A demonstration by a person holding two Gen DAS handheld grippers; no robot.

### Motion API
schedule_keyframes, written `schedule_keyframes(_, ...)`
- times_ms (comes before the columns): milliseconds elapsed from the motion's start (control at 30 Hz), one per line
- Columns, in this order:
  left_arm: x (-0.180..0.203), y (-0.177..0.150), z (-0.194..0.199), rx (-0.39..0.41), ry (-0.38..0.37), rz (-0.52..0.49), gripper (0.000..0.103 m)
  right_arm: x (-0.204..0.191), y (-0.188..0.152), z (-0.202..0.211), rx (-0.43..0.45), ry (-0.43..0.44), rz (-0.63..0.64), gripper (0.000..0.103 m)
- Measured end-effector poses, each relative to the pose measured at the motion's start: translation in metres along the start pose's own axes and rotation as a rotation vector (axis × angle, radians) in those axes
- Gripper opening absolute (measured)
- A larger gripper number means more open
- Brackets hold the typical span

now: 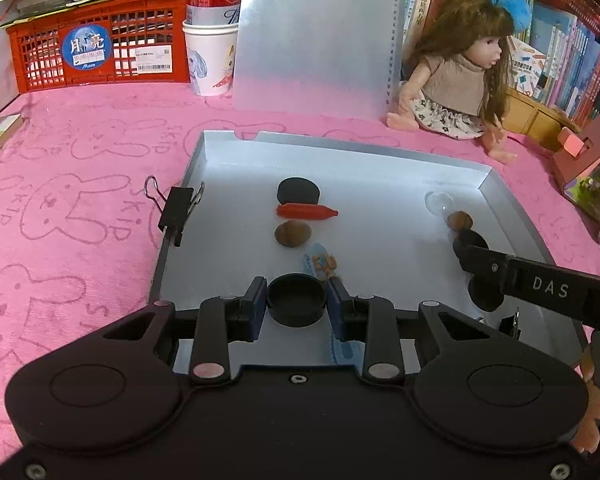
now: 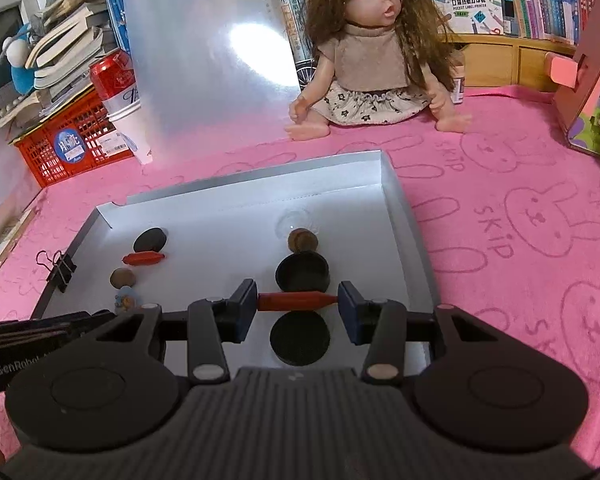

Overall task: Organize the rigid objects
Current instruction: 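Lower the red piece into the box with the right tool while the left lowers the lid, then open the right tool to release the red piece while the left releases the lid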

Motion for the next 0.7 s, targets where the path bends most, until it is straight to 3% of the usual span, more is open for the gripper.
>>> schedule_keyframes(700, 0.005, 0.004, -0.011, 0.036, 0.023, -0.043, 0.03, 0.0, 0.006, -0.013, -0.005, 0.013, -0.001, 0.051)
Point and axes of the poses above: each gripper's, at about its wrist camera, not at the fingertips, and z roughly against the way its jaws point, x to its right, y to its top, the point moved 10 cm from there along -z, roughly the way its jaws point, and after that the axes turned 12 degrees about x, right-handed, at the moved point
